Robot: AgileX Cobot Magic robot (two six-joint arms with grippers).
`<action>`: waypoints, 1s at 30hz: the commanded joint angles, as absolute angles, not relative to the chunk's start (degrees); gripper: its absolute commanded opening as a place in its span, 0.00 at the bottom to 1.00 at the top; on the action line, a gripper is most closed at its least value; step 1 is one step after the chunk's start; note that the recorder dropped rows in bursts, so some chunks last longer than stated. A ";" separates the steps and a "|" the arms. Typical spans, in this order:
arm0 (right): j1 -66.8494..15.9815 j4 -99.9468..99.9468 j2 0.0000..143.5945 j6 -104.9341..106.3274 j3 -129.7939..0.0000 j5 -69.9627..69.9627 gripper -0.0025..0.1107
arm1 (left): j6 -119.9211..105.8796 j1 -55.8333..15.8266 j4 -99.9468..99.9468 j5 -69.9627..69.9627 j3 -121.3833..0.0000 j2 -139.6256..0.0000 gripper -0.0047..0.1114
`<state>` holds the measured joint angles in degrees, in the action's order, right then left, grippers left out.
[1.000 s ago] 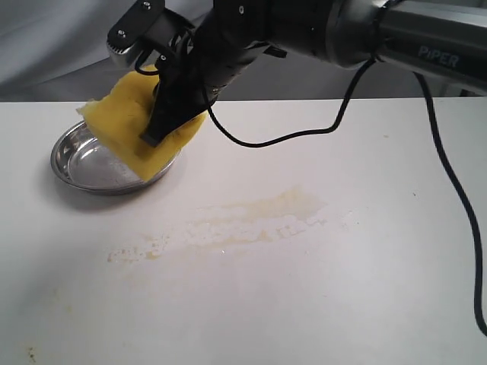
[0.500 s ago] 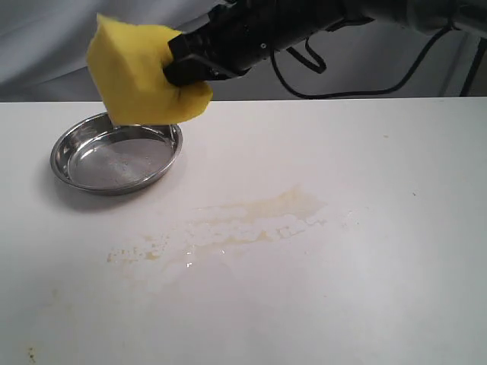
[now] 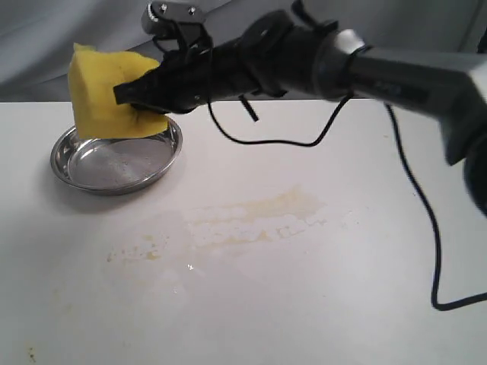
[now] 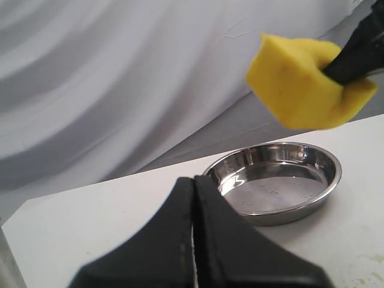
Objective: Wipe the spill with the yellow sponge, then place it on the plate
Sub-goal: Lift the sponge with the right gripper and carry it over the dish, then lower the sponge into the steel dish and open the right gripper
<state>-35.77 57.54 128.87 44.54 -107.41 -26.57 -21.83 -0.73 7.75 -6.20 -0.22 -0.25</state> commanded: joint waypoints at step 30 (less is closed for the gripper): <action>-42.92 54.85 147.74 44.99 -118.79 3.60 0.02 | -21.54 -0.93 7.89 -5.78 0.00 0.00 0.04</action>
<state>-42.81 56.30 148.06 44.77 -118.13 4.11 -21.83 -0.73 7.75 -6.20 -0.22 -0.25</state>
